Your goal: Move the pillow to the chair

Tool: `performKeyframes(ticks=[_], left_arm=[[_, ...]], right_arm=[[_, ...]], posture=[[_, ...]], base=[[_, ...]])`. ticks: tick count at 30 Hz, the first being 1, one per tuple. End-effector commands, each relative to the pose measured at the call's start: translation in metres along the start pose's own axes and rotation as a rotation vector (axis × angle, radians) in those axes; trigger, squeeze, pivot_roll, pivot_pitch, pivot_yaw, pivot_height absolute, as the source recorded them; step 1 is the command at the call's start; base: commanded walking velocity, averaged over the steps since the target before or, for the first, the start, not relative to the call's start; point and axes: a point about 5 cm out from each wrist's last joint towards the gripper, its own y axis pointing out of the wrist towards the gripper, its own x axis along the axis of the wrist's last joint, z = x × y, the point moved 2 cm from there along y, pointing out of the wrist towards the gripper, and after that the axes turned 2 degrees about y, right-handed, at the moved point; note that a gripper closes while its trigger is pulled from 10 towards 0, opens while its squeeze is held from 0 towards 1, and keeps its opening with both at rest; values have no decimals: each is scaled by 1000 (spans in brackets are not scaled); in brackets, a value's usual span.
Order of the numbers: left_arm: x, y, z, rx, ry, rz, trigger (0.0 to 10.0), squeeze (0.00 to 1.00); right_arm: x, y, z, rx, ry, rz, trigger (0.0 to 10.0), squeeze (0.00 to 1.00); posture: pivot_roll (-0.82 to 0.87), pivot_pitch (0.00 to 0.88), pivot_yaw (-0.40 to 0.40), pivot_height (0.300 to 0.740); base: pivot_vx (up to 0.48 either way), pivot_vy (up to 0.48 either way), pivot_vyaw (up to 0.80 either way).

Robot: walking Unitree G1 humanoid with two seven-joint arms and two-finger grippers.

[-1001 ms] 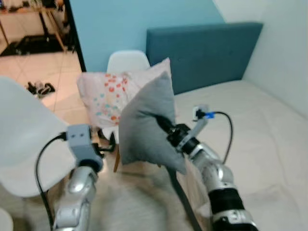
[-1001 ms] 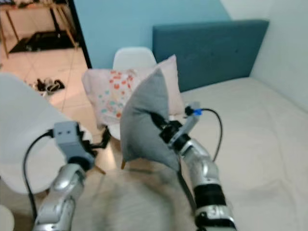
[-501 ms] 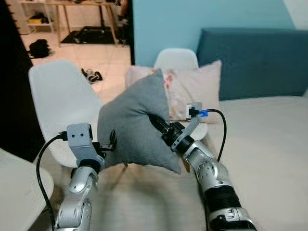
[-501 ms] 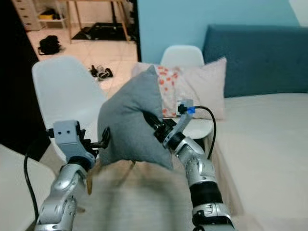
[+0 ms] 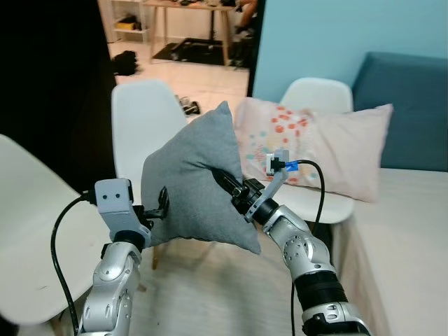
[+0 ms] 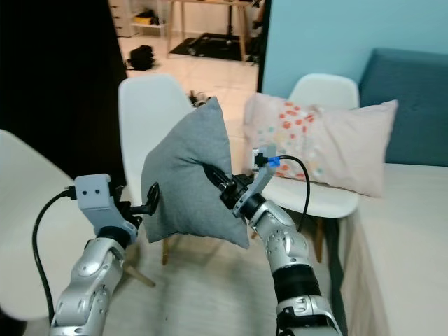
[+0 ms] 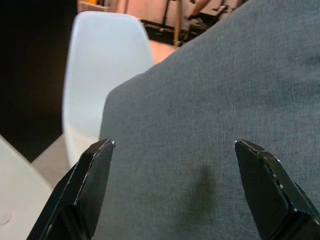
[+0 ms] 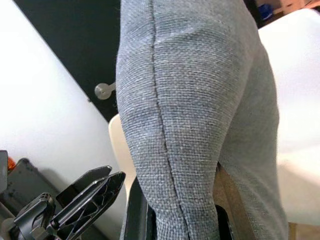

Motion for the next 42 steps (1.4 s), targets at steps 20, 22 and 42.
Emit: performKeyframes(ticks=[20,22,42], left_arm=[[-2,0,-3,-13,20,10,10000,0],[-2,0,-3,-13,21,10,10000,0],[-2,2,-2,-6,31,9,10000,0]], right_arm=[[13,4,9,61,-56,-50,10000,0],[12,4,12,79,-86,-39,10000,0],[10,6,13,92,-89,-16,10000,0]], posture=[[95,0,-46,740],[94,0,-46,740],[92,0,-47,740]], base=[[424,0,0],[416,0,756],[407,0,759]])
